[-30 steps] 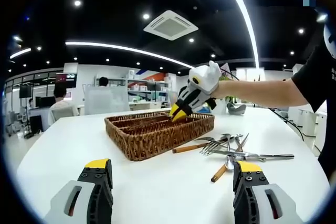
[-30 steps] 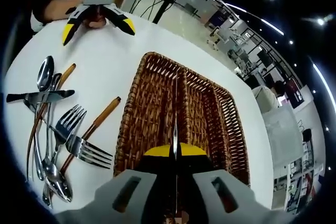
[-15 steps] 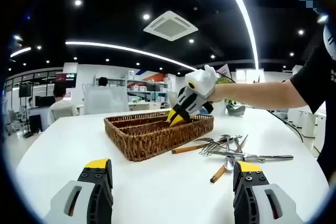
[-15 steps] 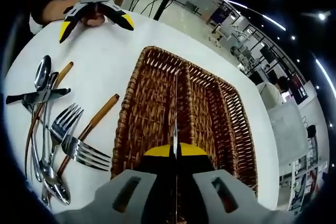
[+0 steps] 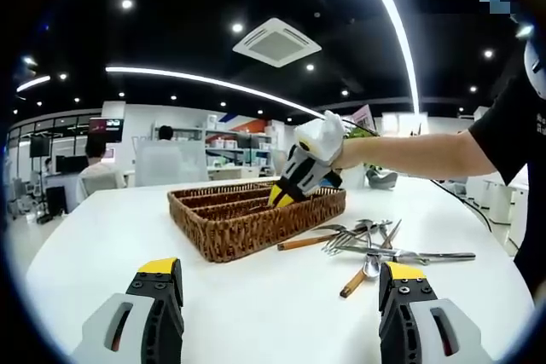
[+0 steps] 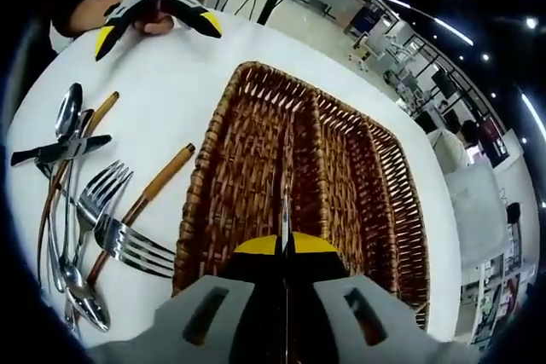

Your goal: Arrange the knives, forks, and spoons in their matching storage slots by inserting each utensil handle-first until every utensil is classified and aligned in the correct compartment

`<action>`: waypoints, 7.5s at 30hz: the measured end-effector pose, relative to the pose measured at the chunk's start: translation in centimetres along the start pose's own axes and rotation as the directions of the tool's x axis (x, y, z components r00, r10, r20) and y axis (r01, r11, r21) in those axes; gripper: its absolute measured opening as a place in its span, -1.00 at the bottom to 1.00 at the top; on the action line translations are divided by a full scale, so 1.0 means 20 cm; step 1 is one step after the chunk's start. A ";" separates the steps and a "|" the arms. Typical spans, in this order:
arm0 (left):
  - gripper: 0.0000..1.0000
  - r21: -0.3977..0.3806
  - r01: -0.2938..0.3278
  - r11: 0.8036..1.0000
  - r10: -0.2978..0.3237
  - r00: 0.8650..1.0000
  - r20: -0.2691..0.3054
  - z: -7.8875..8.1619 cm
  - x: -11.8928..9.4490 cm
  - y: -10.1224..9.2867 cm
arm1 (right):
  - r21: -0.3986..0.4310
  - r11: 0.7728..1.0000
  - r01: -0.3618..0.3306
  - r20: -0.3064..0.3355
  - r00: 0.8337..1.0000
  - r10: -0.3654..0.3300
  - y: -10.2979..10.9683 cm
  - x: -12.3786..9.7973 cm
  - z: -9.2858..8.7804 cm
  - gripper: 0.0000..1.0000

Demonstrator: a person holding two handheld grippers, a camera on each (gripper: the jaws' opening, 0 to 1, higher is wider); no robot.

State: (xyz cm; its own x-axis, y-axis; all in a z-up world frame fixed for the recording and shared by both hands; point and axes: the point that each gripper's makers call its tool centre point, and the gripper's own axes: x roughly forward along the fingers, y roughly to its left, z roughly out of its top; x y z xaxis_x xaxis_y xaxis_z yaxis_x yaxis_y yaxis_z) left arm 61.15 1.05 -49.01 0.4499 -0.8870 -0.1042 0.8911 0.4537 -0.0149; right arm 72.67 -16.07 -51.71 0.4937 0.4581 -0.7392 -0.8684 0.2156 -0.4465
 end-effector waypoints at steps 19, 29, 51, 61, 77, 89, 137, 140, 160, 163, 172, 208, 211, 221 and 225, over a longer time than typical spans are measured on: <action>1.00 -0.001 0.008 1.000 -0.008 1.000 0.001 0.00 0.00 -0.01 | 0.048 0.997 -0.063 0.018 0.998 0.062 0.04 0.03 -0.03 -0.93; 1.00 0.001 0.010 1.000 -0.010 1.000 0.001 0.00 0.00 -0.01 | 0.072 0.996 -0.046 0.041 0.998 0.043 0.03 -0.03 -0.01 -0.75; 1.00 0.004 0.005 1.000 -0.005 1.000 0.005 0.01 0.00 -0.03 | 0.376 0.900 0.220 0.161 0.941 -0.297 -0.23 -0.26 0.07 0.98; 1.00 0.009 -0.003 1.000 0.003 1.000 0.010 0.02 0.00 -0.03 | 0.455 0.845 0.280 0.198 0.894 -0.402 -0.17 -0.40 0.06 0.99; 1.00 0.004 -0.017 1.000 0.017 1.000 0.019 0.03 -0.01 -0.01 | 0.548 0.775 0.314 0.183 0.859 -0.477 0.06 -0.52 -0.05 0.99; 1.00 0.022 -0.030 0.999 0.030 1.000 0.008 0.02 -0.01 -0.02 | 0.631 0.699 0.336 0.188 0.808 -0.558 0.24 -0.67 -0.16 0.99; 1.00 -0.057 -0.044 0.997 0.049 0.995 0.082 0.11 -0.02 -0.06 | 0.735 0.578 0.354 0.185 0.716 -0.673 0.54 -0.86 -0.38 0.99; 1.00 -0.069 -0.034 0.997 0.037 0.998 0.049 0.11 -0.01 -0.14 | 0.741 0.570 0.355 0.180 0.713 -0.678 0.54 -0.86 -0.39 0.99; 1.00 -0.024 -0.006 1.000 0.004 0.997 -0.073 0.06 0.09 -0.69 | 0.731 0.582 0.356 0.202 0.702 -0.683 0.54 -0.89 -0.36 0.99; 1.00 0.050 -0.049 0.998 0.056 0.987 -0.154 0.00 0.13 -0.70 | 0.733 0.580 0.354 0.205 0.699 -0.685 0.54 -0.89 -0.36 0.99; 1.00 0.016 -0.007 1.000 0.010 0.980 -0.198 -0.05 0.22 -0.82 | 0.736 0.579 0.351 0.201 0.703 -0.682 0.54 -0.88 -0.37 0.99; -0.19 -0.018 0.032 0.999 -0.037 0.932 -0.361 -0.18 0.24 -0.91 | 0.722 0.593 0.356 0.201 0.712 -0.673 0.55 -0.86 -0.37 0.99; -0.29 -0.025 0.035 0.999 -0.042 0.929 -0.369 -0.18 0.24 -0.91 | 0.723 0.591 0.357 0.199 0.712 -0.674 0.55 -0.86 -0.37 0.99; -0.52 0.006 0.027 1.000 -0.022 0.918 -0.396 -0.18 0.19 -0.86 | 0.722 0.593 0.357 0.198 0.714 -0.671 0.54 -0.86 -0.37 0.99; -0.63 0.017 0.033 0.999 -0.024 0.917 -0.399 -0.18 0.15 -0.82 | 0.720 0.597 0.356 0.198 0.718 -0.667 0.55 -0.85 -0.37 0.99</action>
State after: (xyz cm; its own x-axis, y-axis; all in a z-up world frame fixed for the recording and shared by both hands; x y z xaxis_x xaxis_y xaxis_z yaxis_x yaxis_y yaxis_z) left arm 47.68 -8.84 -52.62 0.3667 -0.7895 -0.4922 0.9065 0.4222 -0.0018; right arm 55.03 -27.84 -47.81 0.9249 0.3561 -0.1330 -0.3751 0.9120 -0.1663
